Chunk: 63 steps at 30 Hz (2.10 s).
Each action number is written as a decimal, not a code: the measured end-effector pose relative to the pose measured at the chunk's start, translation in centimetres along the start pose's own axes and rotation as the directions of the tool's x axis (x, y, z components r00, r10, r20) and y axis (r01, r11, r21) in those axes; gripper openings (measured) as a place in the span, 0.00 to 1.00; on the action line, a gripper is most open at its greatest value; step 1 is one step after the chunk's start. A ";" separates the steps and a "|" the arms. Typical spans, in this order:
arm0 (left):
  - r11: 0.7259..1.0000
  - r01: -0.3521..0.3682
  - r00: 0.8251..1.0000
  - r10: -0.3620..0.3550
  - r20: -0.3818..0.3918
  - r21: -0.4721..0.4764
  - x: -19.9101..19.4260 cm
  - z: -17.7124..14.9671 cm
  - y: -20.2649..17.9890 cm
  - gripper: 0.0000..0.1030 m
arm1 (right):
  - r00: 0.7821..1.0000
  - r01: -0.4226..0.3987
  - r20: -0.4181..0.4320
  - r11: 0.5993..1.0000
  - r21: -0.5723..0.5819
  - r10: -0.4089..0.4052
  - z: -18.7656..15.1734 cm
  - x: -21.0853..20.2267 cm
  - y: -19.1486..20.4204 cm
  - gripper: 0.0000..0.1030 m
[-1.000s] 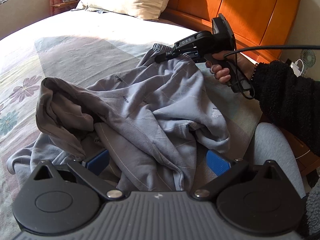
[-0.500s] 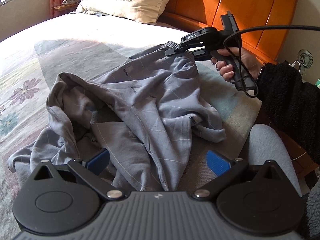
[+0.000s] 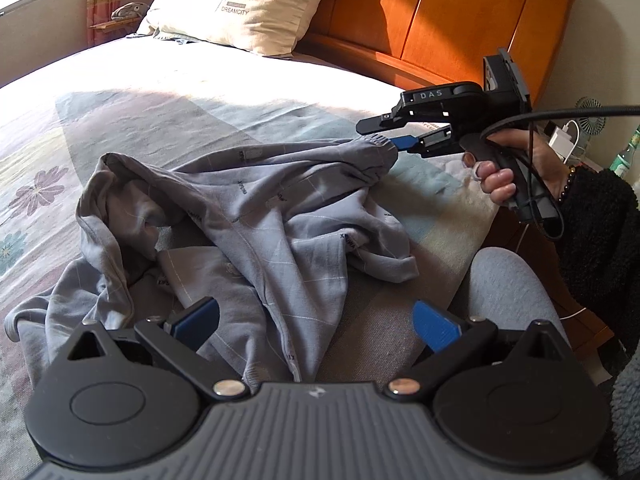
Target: Fold clothes
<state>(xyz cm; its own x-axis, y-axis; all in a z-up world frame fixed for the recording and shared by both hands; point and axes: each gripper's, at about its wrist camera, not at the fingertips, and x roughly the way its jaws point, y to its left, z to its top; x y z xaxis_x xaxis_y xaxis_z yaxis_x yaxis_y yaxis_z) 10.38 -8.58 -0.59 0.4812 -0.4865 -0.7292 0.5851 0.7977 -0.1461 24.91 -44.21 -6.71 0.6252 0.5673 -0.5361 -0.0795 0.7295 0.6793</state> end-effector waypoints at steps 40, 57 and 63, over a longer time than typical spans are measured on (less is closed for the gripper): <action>0.998 -0.057 0.996 0.058 -0.068 0.010 0.3 -1.3 -0.1 0.99 | 0.996 0.031 -0.088 0.998 0.050 -0.026 -2.9 -2.0 -1.8 0.57; 0.998 -0.064 0.981 0.059 -0.185 -0.021 3.9 -3.7 1.9 0.99 | 0.997 -0.009 -0.079 0.992 0.128 0.019 -8.8 -2.3 -0.2 0.70; 0.991 -0.124 0.975 0.131 -0.180 0.046 2.7 -3.5 1.4 0.99 | 0.993 -0.035 -0.112 0.994 0.105 0.047 -8.3 0.1 1.2 0.70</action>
<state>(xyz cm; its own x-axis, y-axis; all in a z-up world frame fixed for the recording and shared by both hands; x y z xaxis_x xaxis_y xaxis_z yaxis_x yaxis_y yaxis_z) 10.21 -7.55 -5.14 0.4281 -0.3061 -0.8503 0.5499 0.8349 -0.0237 18.44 -40.17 -10.10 0.5299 0.6402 -0.5562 -0.0195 0.6649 0.7467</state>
